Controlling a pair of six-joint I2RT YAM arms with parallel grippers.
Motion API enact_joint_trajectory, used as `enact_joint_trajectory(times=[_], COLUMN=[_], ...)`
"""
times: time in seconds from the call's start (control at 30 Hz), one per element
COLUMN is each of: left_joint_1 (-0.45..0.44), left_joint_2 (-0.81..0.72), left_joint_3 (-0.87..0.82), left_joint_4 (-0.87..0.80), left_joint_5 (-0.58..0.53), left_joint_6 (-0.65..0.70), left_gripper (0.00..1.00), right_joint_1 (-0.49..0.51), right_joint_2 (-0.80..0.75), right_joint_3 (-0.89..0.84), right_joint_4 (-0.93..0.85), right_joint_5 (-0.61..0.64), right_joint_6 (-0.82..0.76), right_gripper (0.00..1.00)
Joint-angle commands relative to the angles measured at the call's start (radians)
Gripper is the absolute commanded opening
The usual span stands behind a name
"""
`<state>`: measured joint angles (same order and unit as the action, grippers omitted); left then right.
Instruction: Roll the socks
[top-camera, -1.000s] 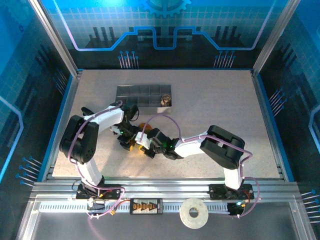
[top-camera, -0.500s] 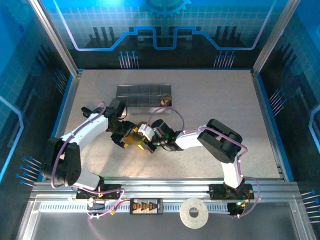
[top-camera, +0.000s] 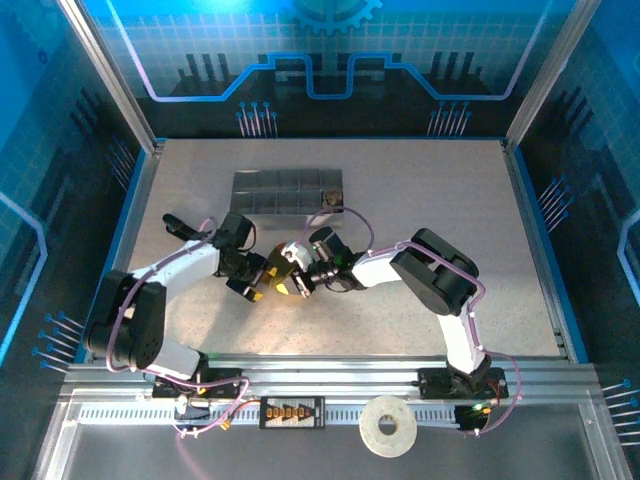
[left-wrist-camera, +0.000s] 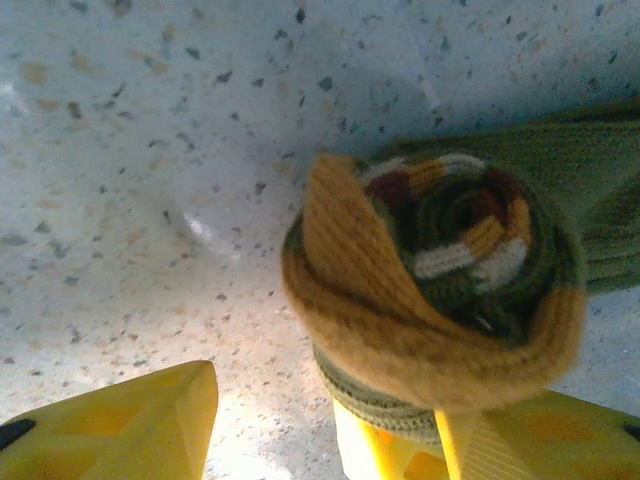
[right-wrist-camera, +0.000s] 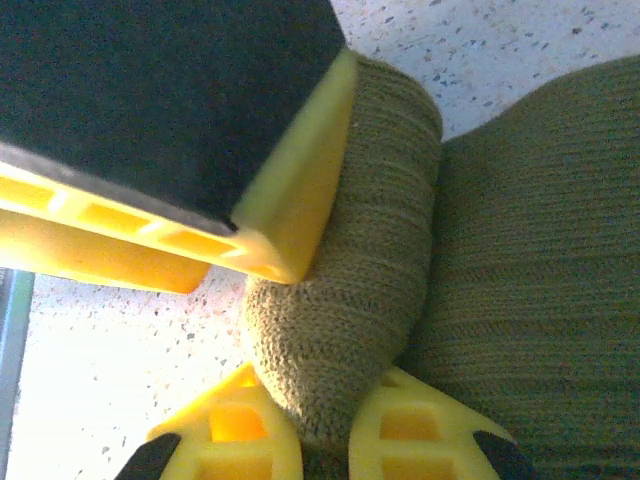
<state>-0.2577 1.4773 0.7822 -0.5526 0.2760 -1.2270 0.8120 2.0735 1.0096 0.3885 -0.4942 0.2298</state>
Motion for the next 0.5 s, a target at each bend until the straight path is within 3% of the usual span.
enact_joint_trajectory(times=[0.0,0.23,0.47], left_joint_1=[-0.016,-0.033,-0.037], left_joint_2=[0.061,0.164,0.220], left_joint_3=[-0.030,-0.071,-0.057], left_joint_4=[0.009,-0.140,-0.207], left_joint_5=[-0.037,-0.103,-0.143], left_joint_6=[0.020,-0.003,-0.029], left_gripper=[0.57,0.53,0.49], right_joint_1=[-0.007,-0.005,0.079], right_joint_2=[0.158,0.120,-0.077], right_joint_3=[-0.076,-0.039,-0.087], right_joint_4=[-0.431,-0.464,-0.368], right_joint_5=[0.139,0.170,0.308], right_joint_6=[0.025,-0.026,-0.238], right_gripper=[0.00,0.00,0.34])
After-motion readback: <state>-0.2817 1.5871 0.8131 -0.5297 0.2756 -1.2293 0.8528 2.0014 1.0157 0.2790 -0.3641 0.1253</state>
